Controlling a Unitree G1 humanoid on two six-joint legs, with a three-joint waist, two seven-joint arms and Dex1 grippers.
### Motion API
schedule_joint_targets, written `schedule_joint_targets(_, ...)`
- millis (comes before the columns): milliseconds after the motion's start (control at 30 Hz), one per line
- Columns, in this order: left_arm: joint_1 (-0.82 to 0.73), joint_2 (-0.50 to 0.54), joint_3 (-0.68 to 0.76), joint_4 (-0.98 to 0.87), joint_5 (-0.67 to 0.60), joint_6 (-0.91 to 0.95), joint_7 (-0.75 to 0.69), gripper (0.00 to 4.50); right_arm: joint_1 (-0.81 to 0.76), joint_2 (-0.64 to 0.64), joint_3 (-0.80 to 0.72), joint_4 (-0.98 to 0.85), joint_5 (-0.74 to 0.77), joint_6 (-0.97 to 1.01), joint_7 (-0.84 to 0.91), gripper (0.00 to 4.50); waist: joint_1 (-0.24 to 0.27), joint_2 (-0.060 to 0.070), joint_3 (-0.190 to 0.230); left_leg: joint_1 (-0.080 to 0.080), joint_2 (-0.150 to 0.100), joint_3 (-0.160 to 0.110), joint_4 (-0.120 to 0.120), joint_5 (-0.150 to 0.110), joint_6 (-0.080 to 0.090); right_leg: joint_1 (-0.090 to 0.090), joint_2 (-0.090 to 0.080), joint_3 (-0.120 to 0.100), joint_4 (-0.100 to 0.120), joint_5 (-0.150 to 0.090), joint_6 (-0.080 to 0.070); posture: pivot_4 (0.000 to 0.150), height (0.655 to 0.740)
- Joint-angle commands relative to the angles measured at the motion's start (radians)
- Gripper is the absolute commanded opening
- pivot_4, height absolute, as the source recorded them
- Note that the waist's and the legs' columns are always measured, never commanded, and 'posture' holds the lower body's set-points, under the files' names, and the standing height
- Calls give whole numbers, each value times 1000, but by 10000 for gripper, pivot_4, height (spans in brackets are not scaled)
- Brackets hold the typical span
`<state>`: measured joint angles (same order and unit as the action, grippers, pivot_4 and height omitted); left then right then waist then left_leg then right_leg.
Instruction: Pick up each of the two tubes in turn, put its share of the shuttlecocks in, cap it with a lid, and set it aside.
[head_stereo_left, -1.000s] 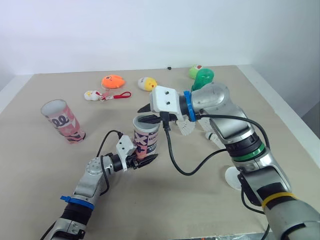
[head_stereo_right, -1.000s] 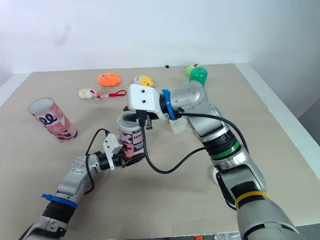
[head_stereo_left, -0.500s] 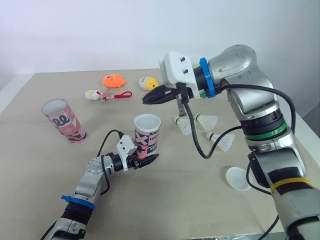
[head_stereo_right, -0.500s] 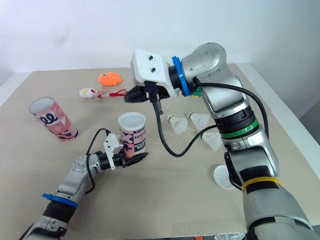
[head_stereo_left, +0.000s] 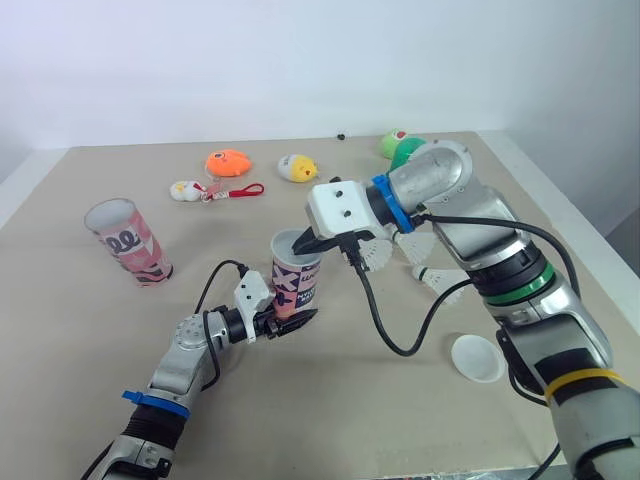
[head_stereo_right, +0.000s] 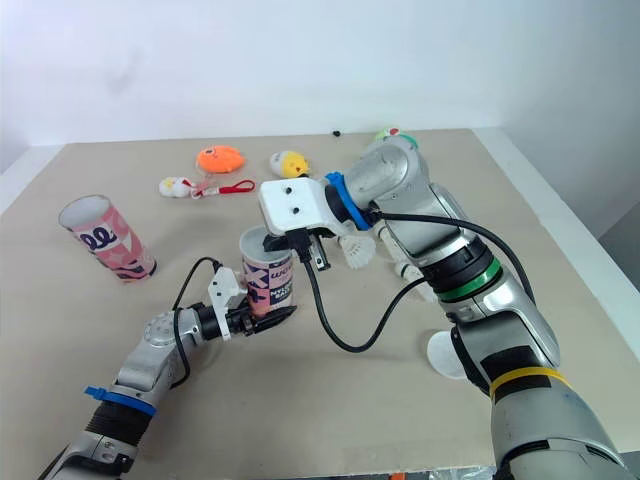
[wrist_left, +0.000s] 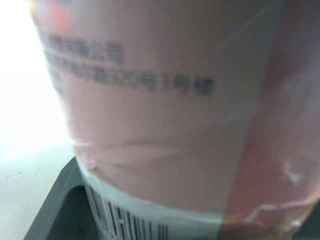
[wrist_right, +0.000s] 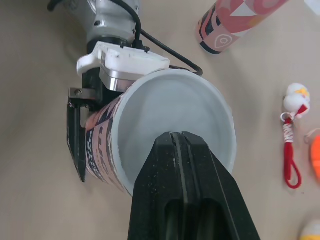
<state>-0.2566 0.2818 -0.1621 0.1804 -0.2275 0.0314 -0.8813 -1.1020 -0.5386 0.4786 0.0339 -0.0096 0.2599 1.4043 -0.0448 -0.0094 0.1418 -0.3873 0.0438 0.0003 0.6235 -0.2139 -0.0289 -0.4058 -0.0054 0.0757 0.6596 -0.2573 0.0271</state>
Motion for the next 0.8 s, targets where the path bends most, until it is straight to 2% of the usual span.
schedule_joint_targets(33, 48, -2, -49, 82, 32, 66, -2, 30674, 70, 2, 107, 11, -68, -18, 21, 687, 0, -1, -3, 1, 0, 0, -1, 0, 0, 1, 0, 0, -1, 0, 0, 1500, 7400)
schedule_joint_targets(200, 52, 1, -47, 78, 36, 61, -6, 30674, 82, 43, 18, -12, 19, 39, 10, 687, -1, -1, -17, 4, 2, 0, -4, -2, -2, 4, 0, -1, -7, 0, 0, 1500, 7400)
schedule_joint_targets(267, 52, 3, -43, 72, 34, 56, -6, 30674, 77, 51, -70, -13, 82, 73, -8, 687, -1, -2, -16, 4, 2, 0, -4, -2, -2, 4, 0, -1, -8, 0, 0, 1500, 7400)
schedule_joint_targets(400, 56, 13, -40, 57, 35, 49, -8, 30674, 80, 99, -328, -96, 336, 275, -97, 687, 1, -3, -12, -2, 2, 0, -5, -2, -2, 4, 1, -1, -8, 1, -1, 1500, 7400)
schedule_joint_targets(433, 58, 16, -42, 52, 35, 52, -13, 30674, 80, 104, -371, -123, 388, 323, -119, 6565, 3, -2, -9, -5, 2, 0, -4, -2, -2, 2, 1, -1, -8, 1, -1, 1500, 7400)
schedule_joint_targets(533, 66, 26, -45, 32, 33, 60, -23, 30674, 113, 72, -445, -219, 500, 448, -157, 16569, 4, -3, -8, -7, 2, -1, -4, -2, -1, 1, 0, -1, -9, 2, 3, 1500, 7400)
schedule_joint_targets(600, 71, 33, -43, 19, 30, 65, -28, 38885, 158, 39, -473, -274, 549, 503, -182, 25343, 3, -4, -8, -8, 2, -1, -5, -4, 0, 1, 1, -1, -10, 1, 4, 1500, 7400)
schedule_joint_targets(667, 73, 46, -43, 6, 26, 80, -39, 42584, 230, 5, -501, -331, 591, 554, -210, 29194, 4, -5, -7, -8, 2, -1, -5, -4, 0, 1, 1, -1, -10, 1, 4, 1500, 7400)
schedule_joint_targets(700, 75, 52, -41, 0, 23, 86, -44, 45000, 281, -22, -499, -360, 590, 556, -218, 36163, 3, -5, -7, -8, 2, -1, -6, -4, 0, 1, 1, -2, -10, 0, 4, 1500, 7400)
schedule_joint_targets(767, 76, 66, -36, -12, 14, 97, -54, 45000, 392, -73, -470, -412, 554, 515, -224, 44183, 2, -6, -7, -9, 2, -1, -6, -5, 0, 1, 1, -2, -11, -1, 5, 1500, 7400)
schedule_joint_targets(800, 76, 77, -31, -19, 9, 103, -61, 45000, 452, -86, -455, -435, 538, 488, -232, 44183, 2, -6, -6, -9, 2, -1, -6, -6, 0, 1, 1, -2, -11, -2, 5, 1500, 7400)
